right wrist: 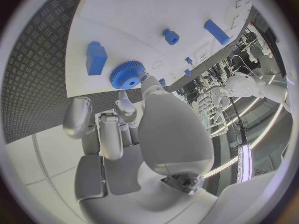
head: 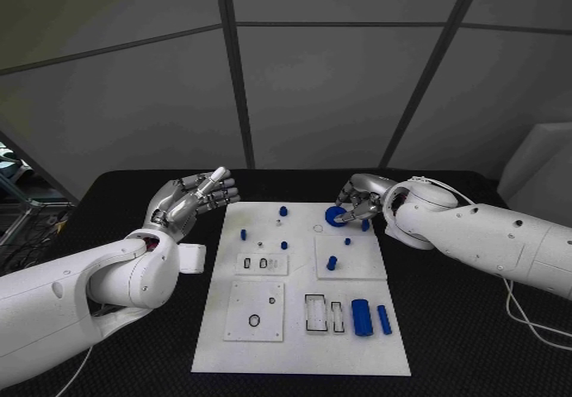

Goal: Assemble the parts on the task board

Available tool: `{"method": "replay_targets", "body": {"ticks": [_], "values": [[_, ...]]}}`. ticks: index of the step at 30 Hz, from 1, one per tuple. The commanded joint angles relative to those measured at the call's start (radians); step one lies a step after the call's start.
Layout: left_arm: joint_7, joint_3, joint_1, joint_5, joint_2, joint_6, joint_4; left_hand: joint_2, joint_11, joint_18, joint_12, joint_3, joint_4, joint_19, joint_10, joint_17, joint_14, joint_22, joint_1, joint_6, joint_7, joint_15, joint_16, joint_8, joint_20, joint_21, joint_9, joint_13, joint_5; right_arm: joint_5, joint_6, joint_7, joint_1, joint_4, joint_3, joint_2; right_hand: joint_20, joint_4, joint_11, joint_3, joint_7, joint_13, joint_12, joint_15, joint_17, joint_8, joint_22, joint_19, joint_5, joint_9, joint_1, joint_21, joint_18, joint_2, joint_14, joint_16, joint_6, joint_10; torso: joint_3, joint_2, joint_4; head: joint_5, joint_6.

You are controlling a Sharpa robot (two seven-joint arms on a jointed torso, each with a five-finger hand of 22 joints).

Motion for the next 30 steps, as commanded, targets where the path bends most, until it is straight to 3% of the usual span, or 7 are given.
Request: {"method": "replay_targets", "body": {"ticks": [1,16,20,25,30], "values": [[0.003,0.001,0.001,-0.002,0.001,0.012,0.000,0.007,0.001,-0.017,-0.003,-0.002,-0.006,0.008,-0.004,-0.001,-0.005,-0.001,0.005,-0.006,0.059,0.004,-0.005,0.000,0.000,0.003,0.000,-0.001,0.000,0.005,0.021,0.011,0.002,-0.004,0.001,0.003,0.000,0.005,0.000,0.001,0.001,0.016,0.012,0.004,0.112,0.008,0.004,0.008,0.005,0.001,0.009,0.007,-0.006,0.003,0.076,0.006,0.012,0.010,0.0002,0.000,-0.0009,0.002,0.000],[-0.001,0.001,0.001,-0.002,0.003,0.016,-0.003,0.008,0.001,-0.017,-0.003,-0.002,-0.006,0.008,-0.004,-0.001,-0.005,-0.001,0.005,-0.007,0.059,0.004,-0.005,0.000,0.000,0.003,0.000,-0.001,0.000,-0.066,0.051,0.011,0.002,-0.024,0.001,0.018,-0.002,-0.015,-0.004,0.011,-0.005,0.155,0.121,0.002,0.190,0.029,0.055,0.037,0.009,0.001,0.035,0.034,-0.016,0.025,0.090,0.034,0.040,0.082,0.0013,0.000,0.0000,0.002,-0.006],[-0.002,0.001,0.001,-0.002,0.003,0.016,-0.003,0.009,0.001,-0.017,-0.004,-0.002,-0.007,0.008,-0.005,-0.001,-0.005,-0.001,0.006,-0.008,0.059,0.004,-0.005,0.000,0.000,0.002,0.000,-0.001,0.000,-0.076,0.056,0.012,0.002,-0.025,0.000,0.021,-0.002,-0.026,-0.003,0.025,-0.003,0.168,0.130,0.003,0.197,0.029,0.060,0.039,-0.027,-0.002,0.048,0.037,-0.017,0.032,0.091,0.036,0.040,0.084,0.0013,0.000,-0.0004,0.003,-0.007],[-0.002,0.001,0.001,-0.002,0.003,0.016,-0.004,0.009,0.001,-0.017,-0.004,-0.002,-0.007,0.008,-0.005,-0.001,-0.005,-0.001,0.006,-0.008,0.059,0.004,-0.005,0.000,0.000,0.002,0.000,-0.001,0.000,-0.093,0.056,0.011,0.002,-0.025,0.000,0.025,-0.001,-0.033,-0.003,0.036,-0.003,0.191,0.147,0.003,0.205,0.031,0.070,0.044,-0.029,-0.002,0.057,0.042,-0.018,0.037,0.093,0.039,0.045,0.098,0.0009,0.000,-0.0006,0.002,-0.007],[-0.002,0.001,0.001,-0.002,0.003,0.016,-0.003,0.009,0.001,-0.017,-0.004,-0.002,-0.007,0.008,-0.005,-0.001,-0.005,-0.001,0.006,-0.008,0.059,0.004,-0.005,0.000,0.000,0.002,0.000,-0.001,0.000,-0.123,0.040,0.005,0.002,-0.020,0.000,0.029,-0.005,-0.052,-0.011,0.080,-0.012,0.232,0.175,-0.003,0.212,0.045,0.092,0.058,-0.051,0.000,0.086,0.054,-0.022,0.061,0.094,0.041,0.082,0.123,0.0010,0.000,0.0009,0.000,-0.007]]}}
